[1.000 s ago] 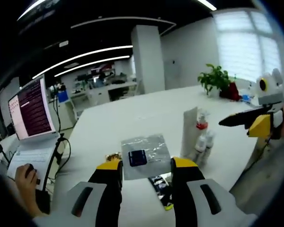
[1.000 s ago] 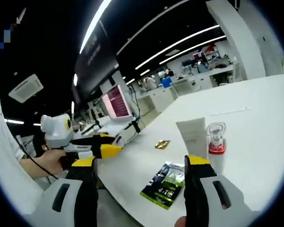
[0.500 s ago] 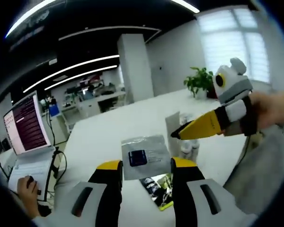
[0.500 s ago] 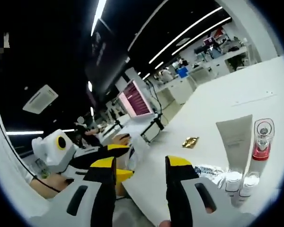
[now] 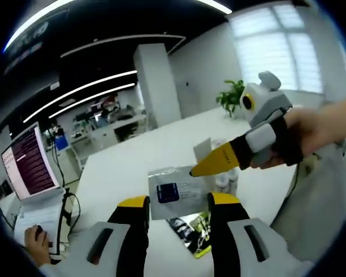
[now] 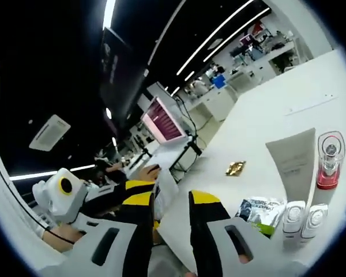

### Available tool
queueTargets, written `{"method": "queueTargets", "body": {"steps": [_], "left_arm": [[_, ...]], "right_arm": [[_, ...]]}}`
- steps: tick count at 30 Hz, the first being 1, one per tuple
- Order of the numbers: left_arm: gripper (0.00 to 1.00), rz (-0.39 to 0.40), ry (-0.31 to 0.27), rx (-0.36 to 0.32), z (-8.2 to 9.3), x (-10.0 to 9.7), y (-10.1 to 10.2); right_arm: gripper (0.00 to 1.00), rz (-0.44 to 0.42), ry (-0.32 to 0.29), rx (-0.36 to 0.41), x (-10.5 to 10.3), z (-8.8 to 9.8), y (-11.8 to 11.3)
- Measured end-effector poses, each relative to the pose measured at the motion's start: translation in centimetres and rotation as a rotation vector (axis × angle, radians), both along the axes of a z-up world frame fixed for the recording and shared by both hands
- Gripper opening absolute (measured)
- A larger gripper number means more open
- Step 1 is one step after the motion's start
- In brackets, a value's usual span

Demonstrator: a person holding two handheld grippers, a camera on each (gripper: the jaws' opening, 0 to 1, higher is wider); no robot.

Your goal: Arrange the skincare products in the storage area until every visible bottle or jar stands upright without overlapping.

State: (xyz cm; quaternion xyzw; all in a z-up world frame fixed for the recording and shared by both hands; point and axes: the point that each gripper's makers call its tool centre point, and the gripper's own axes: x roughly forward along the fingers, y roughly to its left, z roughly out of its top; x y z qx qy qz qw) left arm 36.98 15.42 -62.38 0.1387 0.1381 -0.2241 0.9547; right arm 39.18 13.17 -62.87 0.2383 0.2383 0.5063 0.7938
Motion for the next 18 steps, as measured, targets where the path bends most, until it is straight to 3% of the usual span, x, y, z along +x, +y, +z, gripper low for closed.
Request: {"method": "queueTargets", "body": {"steps": [6,7,10,14,18], "left_arm": [[0.39,-0.012,0.007,-0.028,0.1,-0.1,-0.2],[0.39,-0.036,0.006,-0.067,0.3,-0.2,-0.6],[0.25,-0.021,0.018,-0.070,0.0,-0.1,0.2],[0.35,-0.019,0.034,-0.109,-0.4,0.0,0.6],[0.34,-0.012,0.056,-0.122,-0.9,-0.1,0.8]], "right_arm": [[0.09,0.014,0.023,0.023,0.1,-0.2,0.5],[0.04,0.011,0.020,0.023,0.2,-0.2,0.4],[0.01,0.005,0.012,0.049,0.2,0.2,0.3],[0.01,-0.011,0.031,0.073,0.4,0.2,0.0],[0.01,-0.017,0.037,0.055,0.6,-0.2,-0.2]]}}
